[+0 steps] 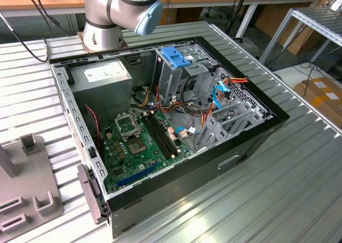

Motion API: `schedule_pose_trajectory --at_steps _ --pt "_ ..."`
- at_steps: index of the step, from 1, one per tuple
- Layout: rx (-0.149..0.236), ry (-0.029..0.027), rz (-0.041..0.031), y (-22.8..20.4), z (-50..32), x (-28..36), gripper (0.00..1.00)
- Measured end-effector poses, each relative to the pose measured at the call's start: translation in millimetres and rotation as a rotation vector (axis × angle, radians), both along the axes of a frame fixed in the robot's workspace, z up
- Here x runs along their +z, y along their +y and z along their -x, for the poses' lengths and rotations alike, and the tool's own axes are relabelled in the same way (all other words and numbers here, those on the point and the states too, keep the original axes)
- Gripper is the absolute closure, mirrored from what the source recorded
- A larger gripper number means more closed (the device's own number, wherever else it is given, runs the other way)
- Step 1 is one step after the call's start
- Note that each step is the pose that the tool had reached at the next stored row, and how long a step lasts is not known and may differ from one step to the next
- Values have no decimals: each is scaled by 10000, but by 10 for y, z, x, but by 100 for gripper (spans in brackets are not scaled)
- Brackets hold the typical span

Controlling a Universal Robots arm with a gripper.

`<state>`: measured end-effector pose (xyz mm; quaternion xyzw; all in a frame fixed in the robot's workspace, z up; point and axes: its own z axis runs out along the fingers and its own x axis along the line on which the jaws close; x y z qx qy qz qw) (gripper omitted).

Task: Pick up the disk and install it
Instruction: 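Reach for the disk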

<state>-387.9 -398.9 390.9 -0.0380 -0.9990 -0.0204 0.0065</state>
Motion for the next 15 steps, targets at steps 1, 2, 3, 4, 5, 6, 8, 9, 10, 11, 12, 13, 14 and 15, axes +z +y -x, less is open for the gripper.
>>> schedule_pose_trajectory --at_steps 1,2,3,4,5,6,8,9,10,11,12,13,14,15 --pt "0 1 0 0 24 -1 89" --pt "0 0 0 0 41 -1 89" --pt "0 0 0 0 51 -2 89" --pt "1 0 0 0 52 -2 89" --pt "2 0 0 0 52 -2 89" --pt "0 0 0 0 54 -2 89" --pt "0 0 0 0 54 -2 89" --pt "0 0 0 0 55 -2 89" --pt "0 0 0 0 55 -2 89" --pt "0 0 0 0 59 -2 89" --pt "-1 0 0 0 68 -2 89" --pt "0 1 0 0 81 -2 89" --pt "0 0 0 0 98 -3 89" --pt "0 0 0 0 112 -4 89"
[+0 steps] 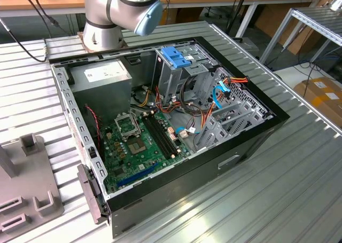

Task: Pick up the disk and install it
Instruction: 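Reach for the disk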

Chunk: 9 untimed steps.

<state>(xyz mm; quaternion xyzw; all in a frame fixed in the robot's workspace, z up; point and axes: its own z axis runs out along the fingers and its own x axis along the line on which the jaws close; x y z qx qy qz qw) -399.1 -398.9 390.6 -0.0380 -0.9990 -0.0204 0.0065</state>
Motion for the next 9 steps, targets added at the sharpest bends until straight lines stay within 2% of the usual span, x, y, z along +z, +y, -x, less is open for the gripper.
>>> schedule_pose_trajectory --at_steps 9 --pt "0 0 0 0 83 -5 89"
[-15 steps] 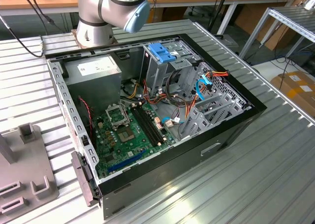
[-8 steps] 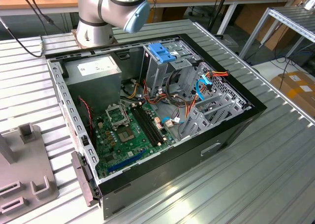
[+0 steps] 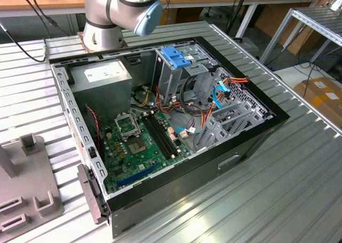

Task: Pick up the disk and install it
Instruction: 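Reach for the disk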

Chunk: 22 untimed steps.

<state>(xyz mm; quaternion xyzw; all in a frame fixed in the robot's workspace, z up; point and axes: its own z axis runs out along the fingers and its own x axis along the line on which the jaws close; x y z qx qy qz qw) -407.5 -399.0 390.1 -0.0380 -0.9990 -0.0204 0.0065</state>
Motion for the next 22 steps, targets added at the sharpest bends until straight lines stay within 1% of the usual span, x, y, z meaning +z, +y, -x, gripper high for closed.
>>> schedule_pose_trajectory --at_steps 6,11,22 --pt "0 1 1 0 14 0 89" --pt "-1 0 1 1 51 -2 89" --pt "0 1 2 0 185 -9 89"
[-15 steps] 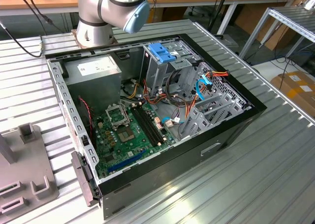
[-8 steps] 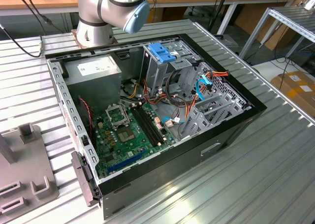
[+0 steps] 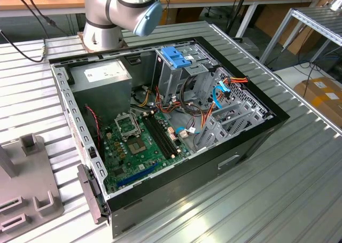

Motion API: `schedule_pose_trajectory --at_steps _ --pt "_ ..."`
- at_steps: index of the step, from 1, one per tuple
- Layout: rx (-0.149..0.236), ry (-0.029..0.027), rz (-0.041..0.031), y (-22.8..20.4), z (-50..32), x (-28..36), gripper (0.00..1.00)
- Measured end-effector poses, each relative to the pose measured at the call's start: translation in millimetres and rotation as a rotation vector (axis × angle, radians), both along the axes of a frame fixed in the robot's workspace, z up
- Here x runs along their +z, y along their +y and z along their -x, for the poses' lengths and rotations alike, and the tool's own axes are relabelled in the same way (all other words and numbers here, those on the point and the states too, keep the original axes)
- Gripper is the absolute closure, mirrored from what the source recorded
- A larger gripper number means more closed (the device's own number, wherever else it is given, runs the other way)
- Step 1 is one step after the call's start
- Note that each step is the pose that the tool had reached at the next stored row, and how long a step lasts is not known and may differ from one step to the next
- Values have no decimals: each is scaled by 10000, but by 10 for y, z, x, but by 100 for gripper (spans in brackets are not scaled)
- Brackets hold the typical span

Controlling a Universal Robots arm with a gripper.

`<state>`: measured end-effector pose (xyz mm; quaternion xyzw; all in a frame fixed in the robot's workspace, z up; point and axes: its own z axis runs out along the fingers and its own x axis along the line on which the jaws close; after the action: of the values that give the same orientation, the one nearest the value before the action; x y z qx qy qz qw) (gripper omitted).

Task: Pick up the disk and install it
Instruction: 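Reach for the disk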

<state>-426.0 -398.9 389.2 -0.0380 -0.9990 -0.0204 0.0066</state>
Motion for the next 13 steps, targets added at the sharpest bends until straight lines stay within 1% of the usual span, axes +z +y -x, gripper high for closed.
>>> schedule_pose_trajectory --at_steps 5,6,8,10,12,13 --pt "-1 -2 -1 4 24 -2 89" --pt "0 -1 2 25 25 -3 89" --pt "0 -2 2 39 37 -5 89" --pt "-1 -2 7 59 116 -8 89" --pt "0 -1 23 74 229 -13 89" --pt "0 0 30 78 261 -15 89"
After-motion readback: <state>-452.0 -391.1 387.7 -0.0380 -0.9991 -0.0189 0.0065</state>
